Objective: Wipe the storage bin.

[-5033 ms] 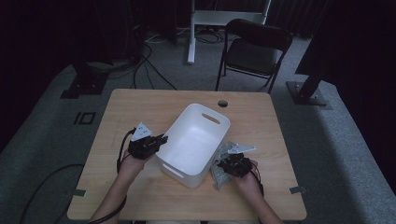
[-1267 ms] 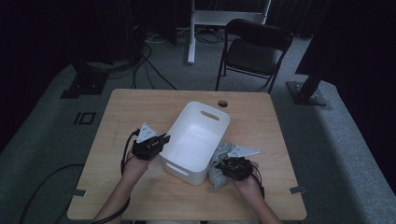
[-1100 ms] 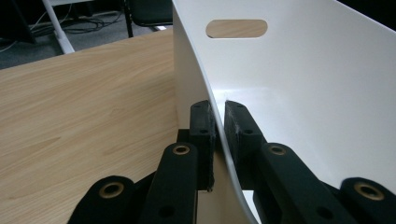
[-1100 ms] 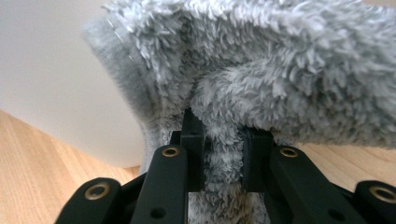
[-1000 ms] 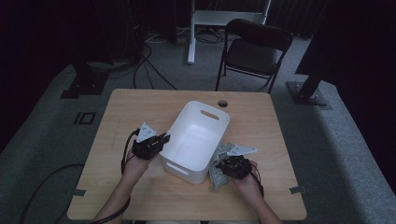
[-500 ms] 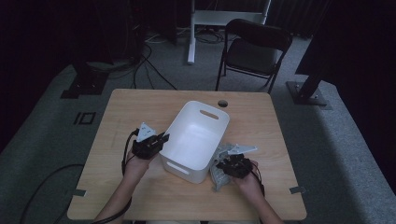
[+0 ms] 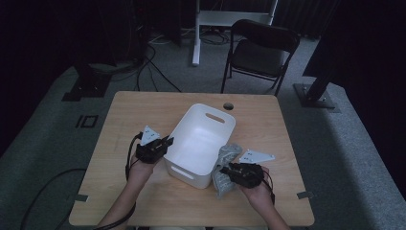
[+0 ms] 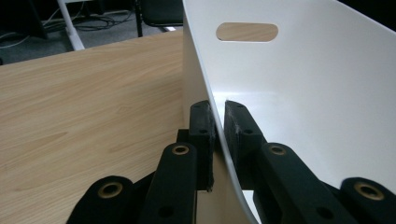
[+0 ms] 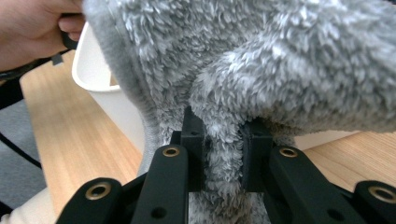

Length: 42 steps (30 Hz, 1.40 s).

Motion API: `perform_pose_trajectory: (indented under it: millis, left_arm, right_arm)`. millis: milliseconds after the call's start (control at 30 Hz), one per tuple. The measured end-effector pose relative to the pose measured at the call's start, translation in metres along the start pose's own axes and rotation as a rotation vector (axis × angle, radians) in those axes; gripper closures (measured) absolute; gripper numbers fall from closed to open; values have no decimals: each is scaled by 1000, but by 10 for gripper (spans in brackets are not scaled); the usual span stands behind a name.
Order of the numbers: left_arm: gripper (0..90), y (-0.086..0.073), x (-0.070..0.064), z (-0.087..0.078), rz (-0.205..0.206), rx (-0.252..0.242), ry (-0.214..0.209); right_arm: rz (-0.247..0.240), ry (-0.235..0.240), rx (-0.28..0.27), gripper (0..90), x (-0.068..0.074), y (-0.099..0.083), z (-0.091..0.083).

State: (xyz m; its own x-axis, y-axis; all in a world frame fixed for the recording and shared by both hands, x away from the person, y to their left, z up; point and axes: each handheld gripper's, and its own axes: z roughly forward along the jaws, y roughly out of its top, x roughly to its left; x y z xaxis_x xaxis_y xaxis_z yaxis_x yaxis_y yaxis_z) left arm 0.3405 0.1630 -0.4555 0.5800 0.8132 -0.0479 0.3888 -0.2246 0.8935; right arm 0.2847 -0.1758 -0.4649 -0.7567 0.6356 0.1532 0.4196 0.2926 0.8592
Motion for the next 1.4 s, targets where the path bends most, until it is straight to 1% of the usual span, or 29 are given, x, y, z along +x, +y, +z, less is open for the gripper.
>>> perform_pose_trajectory:
  millis: [67,100,200,400,533,933,1133,1233,1300,1400]
  left_arm:
    - [818,0,1,0,-5,-2,-13]
    - [818,0,1,0,-3,-2,-15]
    - [819,0,0,0,1,-2,-17]
    - [817,0,-1,1,13,2,-9]
    - [816,1,-1,1,9,2,-7]
    - [815,1,-1,1,10,1,3]
    - [816,1,-2,1,19,3,9]
    - [815,1,-2,1,14,2,8]
    - [814,1,-1,1,14,1,7]
    - [812,1,-2,1,15,1,11]
  right_arm:
    - [-4,-8,12,757,1,0,4]
    - [-12,-18,28,756,2,0,7]
    - [-26,-35,53,756,3,-3,13]
    - [-1,-43,80,755,-5,-8,21]
    - [13,-45,91,754,-10,-10,25]
    - [34,-56,154,754,-20,-22,40]
    - [41,-61,171,754,-24,-25,45]
    - [45,-65,180,754,-26,-27,48]
    - [45,-69,199,754,-28,-30,52]
    - [63,-61,210,753,-32,-33,55]
